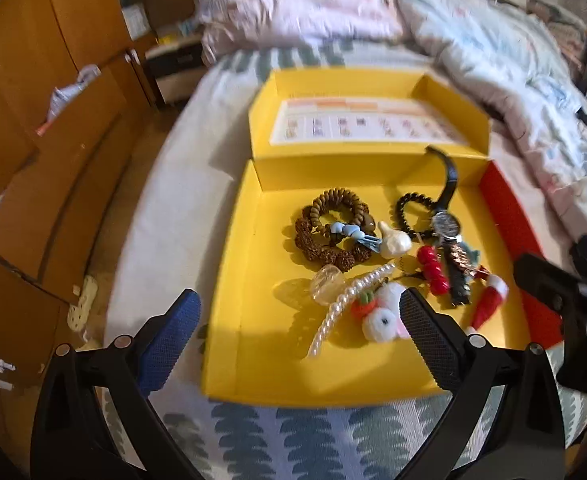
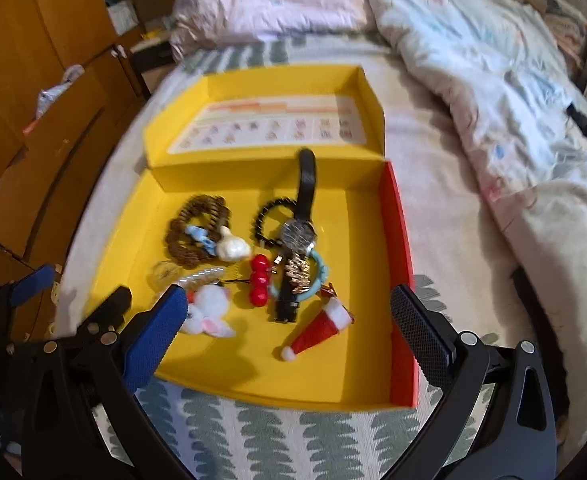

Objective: Organize jewelry
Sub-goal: 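Move both tools toward the yellow jewelry box, then lower the left tool to the blue hair clip while the right tool lowers to the red Santa hat, then close the left tool on the blue hair clip while the right tool grips the Santa hat, then lift the blue clip with the left tool while the right tool lifts the Santa hat, then set the clip on the bedspread with the left tool while the right tool sets down the hat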

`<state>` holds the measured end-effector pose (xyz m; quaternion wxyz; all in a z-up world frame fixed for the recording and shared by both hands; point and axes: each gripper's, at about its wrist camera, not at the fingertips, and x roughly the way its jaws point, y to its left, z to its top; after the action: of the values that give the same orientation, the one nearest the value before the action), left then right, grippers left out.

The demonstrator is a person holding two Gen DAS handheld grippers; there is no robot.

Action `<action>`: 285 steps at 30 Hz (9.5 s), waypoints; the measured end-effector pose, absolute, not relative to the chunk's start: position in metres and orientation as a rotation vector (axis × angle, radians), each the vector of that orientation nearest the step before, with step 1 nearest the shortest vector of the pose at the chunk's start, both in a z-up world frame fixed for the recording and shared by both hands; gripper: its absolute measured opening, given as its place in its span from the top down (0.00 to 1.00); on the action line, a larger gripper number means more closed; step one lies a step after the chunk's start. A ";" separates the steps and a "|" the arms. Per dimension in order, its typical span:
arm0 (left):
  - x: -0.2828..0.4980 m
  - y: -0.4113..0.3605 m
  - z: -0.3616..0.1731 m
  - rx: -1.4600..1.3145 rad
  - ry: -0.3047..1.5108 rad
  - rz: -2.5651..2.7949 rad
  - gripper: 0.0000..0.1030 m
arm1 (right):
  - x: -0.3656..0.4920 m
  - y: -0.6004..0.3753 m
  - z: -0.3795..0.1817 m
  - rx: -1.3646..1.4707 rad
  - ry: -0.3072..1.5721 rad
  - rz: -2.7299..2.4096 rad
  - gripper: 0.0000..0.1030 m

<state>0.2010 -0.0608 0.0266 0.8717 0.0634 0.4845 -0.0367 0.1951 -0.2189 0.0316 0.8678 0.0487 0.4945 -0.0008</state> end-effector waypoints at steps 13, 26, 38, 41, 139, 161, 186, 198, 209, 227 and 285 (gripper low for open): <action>0.262 -0.079 -0.015 0.087 1.175 -0.175 0.04 | 0.224 -0.236 -0.012 0.117 1.175 -0.079 0.21; 0.290 -0.073 -0.046 0.011 1.283 -0.223 0.04 | 0.232 -0.219 -0.040 0.086 1.270 -0.057 0.37; 0.311 -0.074 -0.054 -0.001 1.306 -0.266 0.04 | 0.236 -0.231 -0.054 0.099 1.289 -0.070 0.39; 0.312 -0.078 -0.057 0.001 1.318 -0.274 0.04 | 0.236 -0.233 -0.054 0.098 1.293 -0.072 0.39; 0.328 -0.041 -0.039 -0.215 1.283 -0.321 0.91 | 0.216 -0.234 -0.024 0.114 1.183 -0.019 0.78; 0.330 -0.047 -0.040 -0.165 1.300 -0.318 0.91 | 0.206 -0.234 -0.011 0.147 1.157 0.005 0.78; 0.331 -0.082 -0.059 0.103 1.304 -0.188 0.85 | 0.209 -0.230 -0.017 0.124 1.171 0.012 0.79; 0.318 -0.078 -0.027 0.053 1.256 -0.221 0.87 | 0.206 -0.236 -0.008 0.152 1.150 0.014 0.78; 0.305 -0.062 -0.004 0.024 1.238 -0.245 0.87 | 0.194 -0.238 0.013 0.175 1.118 0.030 0.78; 0.264 -0.043 0.018 -0.011 1.298 -0.278 0.87 | 0.154 -0.255 0.048 0.203 1.073 0.025 0.78; 0.109 0.011 -0.011 0.028 1.316 -0.127 0.49 | 0.039 -0.332 -0.035 0.213 1.262 -0.182 0.61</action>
<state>0.1093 0.0114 -0.0108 0.7893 0.0132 0.6111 -0.0589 0.0387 -0.3325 -0.0345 0.7982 0.0992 0.5881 -0.0849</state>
